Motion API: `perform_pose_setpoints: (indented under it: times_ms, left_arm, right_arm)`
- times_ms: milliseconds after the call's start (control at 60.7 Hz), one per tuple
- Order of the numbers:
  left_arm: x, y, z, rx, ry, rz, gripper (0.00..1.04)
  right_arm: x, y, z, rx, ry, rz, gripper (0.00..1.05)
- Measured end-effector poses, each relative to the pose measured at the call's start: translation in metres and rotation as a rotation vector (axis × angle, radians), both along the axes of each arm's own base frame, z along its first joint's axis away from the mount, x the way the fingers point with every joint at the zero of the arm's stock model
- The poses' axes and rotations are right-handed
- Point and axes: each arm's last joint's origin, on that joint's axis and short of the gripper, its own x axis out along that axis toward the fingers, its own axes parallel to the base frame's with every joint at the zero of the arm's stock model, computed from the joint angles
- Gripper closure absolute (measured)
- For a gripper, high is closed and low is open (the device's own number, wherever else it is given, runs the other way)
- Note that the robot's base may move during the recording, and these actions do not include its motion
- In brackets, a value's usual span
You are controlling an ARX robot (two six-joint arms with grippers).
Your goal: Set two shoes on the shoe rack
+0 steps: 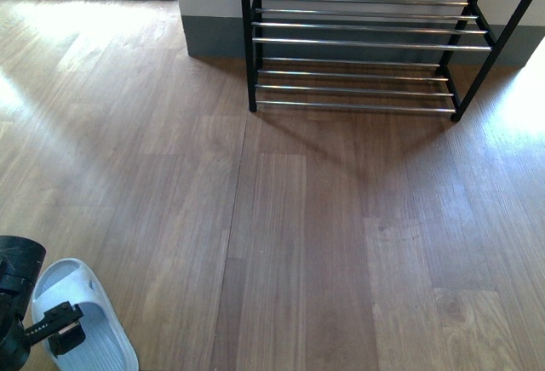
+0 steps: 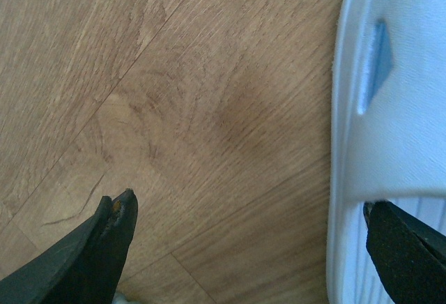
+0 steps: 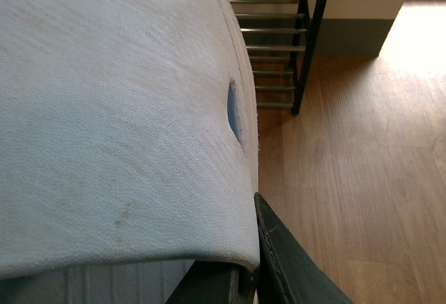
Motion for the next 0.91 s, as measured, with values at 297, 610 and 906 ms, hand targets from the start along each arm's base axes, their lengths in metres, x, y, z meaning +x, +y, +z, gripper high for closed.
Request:
perform_pose_setpoints:
  times_ms: [297, 610, 906]
  left_arm:
    - [0.013, 0.004, -0.020, -0.015, -0.019, -0.083, 0.32]
    - [0.015, 0.003, -0.019, -0.010, -0.019, -0.118, 0.80]
    - [0.024, -0.006, 0.029, -0.003, -0.099, -0.153, 1.03]
  right_arm:
    - [0.000, 0.000, 0.000, 0.000, 0.000, 0.000, 1.03]
    - [0.000, 0.000, 0.000, 0.000, 0.000, 0.000, 1.03]
    - [0.000, 0.000, 0.000, 0.000, 0.000, 0.000, 1.03]
